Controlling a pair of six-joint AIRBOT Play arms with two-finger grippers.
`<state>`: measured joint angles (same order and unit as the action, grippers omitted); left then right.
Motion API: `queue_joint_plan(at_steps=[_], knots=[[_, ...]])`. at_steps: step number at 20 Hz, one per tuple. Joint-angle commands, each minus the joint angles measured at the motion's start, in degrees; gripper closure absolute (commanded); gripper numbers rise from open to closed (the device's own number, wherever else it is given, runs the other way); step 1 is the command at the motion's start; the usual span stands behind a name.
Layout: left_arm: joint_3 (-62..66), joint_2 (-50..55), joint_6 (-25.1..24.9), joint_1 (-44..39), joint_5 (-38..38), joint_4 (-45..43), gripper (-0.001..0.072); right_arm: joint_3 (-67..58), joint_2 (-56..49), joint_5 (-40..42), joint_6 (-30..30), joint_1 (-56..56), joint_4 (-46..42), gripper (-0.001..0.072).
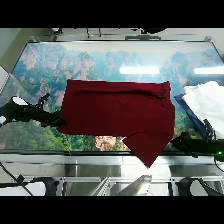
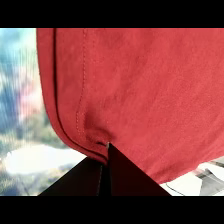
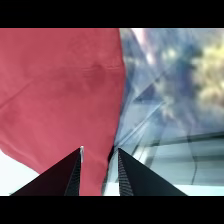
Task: Fold the shirts.
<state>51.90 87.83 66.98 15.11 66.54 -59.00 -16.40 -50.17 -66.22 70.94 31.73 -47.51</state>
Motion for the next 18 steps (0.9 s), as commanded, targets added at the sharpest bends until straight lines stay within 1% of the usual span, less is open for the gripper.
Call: queue_joint_plan(at_steps=[1,5,6,10,13,14,15,16,17,18], knots=[[0.81,-0.42,-0.15,0.02,0.81,0.17,0.069,1.99,0.02,3.08,1.07,-1.14,0.02,0.0441],[0.79,-0.39,-0.15,0.02,0.76,0.17,0.069,4.87,-1.81,5.51,1.05,-1.16,0.74,0.0441],[0.81,-0.39,-0.13,0.02,0.76,0.17,0.069,5.46,-3.08,6.38,0.7,-1.16,2.23,0.0441],[0.81,-0.39,-0.11,0.02,0.96,0.2,0.069,5.73,-10.03,7.34,-8.68,-1.22,14.08,0.0442],[0.81,-0.39,-0.11,0.02,1.14,0.2,0.0689,5.73,-15.52,5.81,-15.63,-1.22,21.42,0.0443],[0.81,-0.39,-0.11,0.02,1.4,0.2,0.0689,5.7,-16.5,5.05,-17.11,-1.22,22.51,0.0458],[0.81,-0.39,-0.11,0.02,1.81,0.2,0.069,5.62,-17.0,4.22,-18.32,-1.2,22.75,0.0563],[0.81,-0.39,-0.11,0.02,2.25,0.2,0.0689,5.6,-16.94,3.8,-18.95,-1.2,22.73,0.063],[0.81,-0.39,-0.11,0.02,2.73,0.2,0.0689,5.46,-16.74,3.63,-19.12,-1.2,22.71,0.0634],[0.81,-0.39,-0.11,0.02,3.23,0.22,0.069,5.27,-16.26,3.17,-19.17,-1.18,22.73,0.0693]])
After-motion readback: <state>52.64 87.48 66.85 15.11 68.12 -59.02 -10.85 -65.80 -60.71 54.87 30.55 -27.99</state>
